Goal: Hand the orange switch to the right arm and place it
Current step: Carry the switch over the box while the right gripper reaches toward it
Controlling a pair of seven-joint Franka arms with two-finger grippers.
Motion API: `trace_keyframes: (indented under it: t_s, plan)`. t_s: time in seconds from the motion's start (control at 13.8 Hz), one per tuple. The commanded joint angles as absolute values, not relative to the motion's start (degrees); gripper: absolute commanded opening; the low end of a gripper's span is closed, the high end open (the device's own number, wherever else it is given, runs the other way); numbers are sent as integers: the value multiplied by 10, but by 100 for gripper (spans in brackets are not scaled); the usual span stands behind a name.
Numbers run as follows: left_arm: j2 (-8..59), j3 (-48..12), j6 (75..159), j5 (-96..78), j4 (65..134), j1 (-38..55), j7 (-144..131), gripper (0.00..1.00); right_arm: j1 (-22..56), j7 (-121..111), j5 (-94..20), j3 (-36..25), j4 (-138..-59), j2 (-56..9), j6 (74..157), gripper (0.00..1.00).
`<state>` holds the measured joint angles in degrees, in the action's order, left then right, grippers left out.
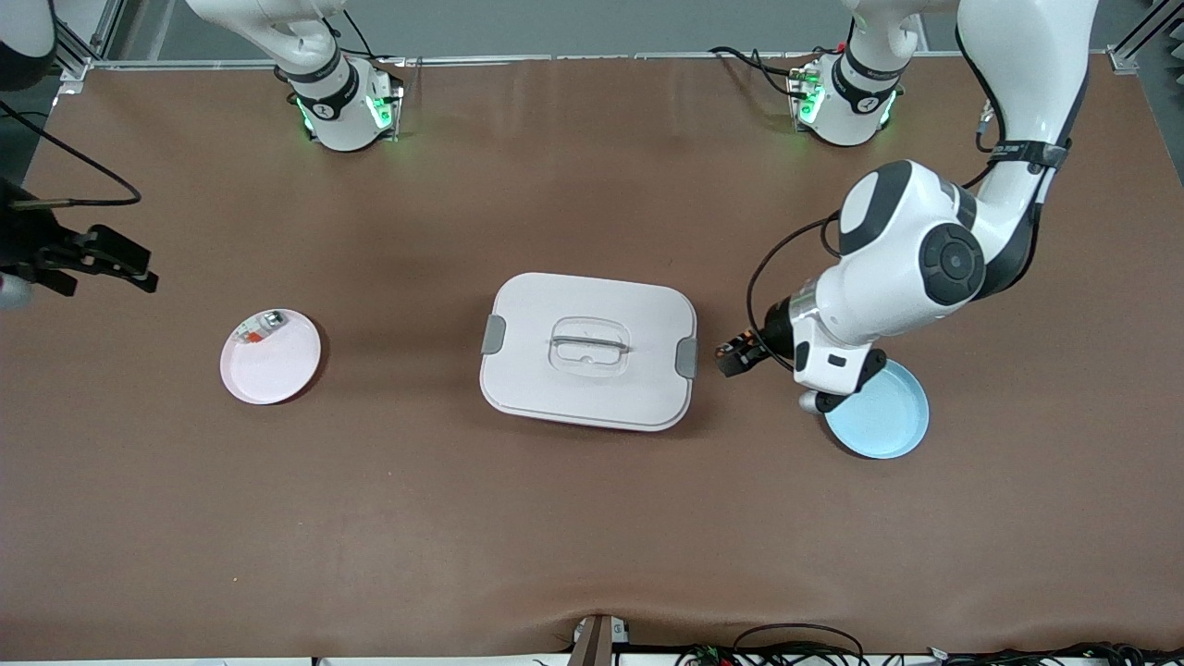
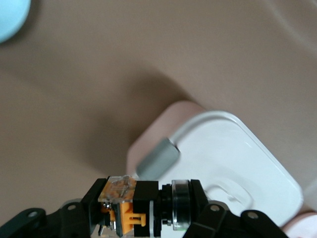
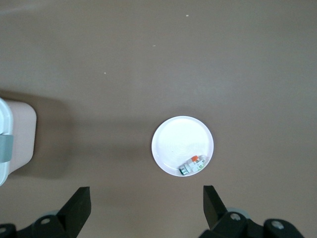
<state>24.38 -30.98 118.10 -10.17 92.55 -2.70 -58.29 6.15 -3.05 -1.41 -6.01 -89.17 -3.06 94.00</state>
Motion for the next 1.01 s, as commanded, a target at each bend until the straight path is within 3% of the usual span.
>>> trace_keyframes:
  t_s: [0.0,0.14,0.43,0.65,0.94]
  plan:
    - [260,-315,1168,-181,883,-10,-621,0,120,34,-12,-63,-886,-33,920,100]
    - [267,-315,1168,-229,868,6,-649,0,183,151,-13,-62,-886,-33,880,100]
    - [303,-315,1170,-232,817,62,-774,0,265,218,-77,-62,-900,-32,909,100]
    - [331,-315,1185,-248,788,96,-826,0,300,321,-141,-62,-944,-27,988,100]
    - [350,-314,1236,-286,788,127,-842,0,353,377,-217,-59,-1080,21,1192,100]
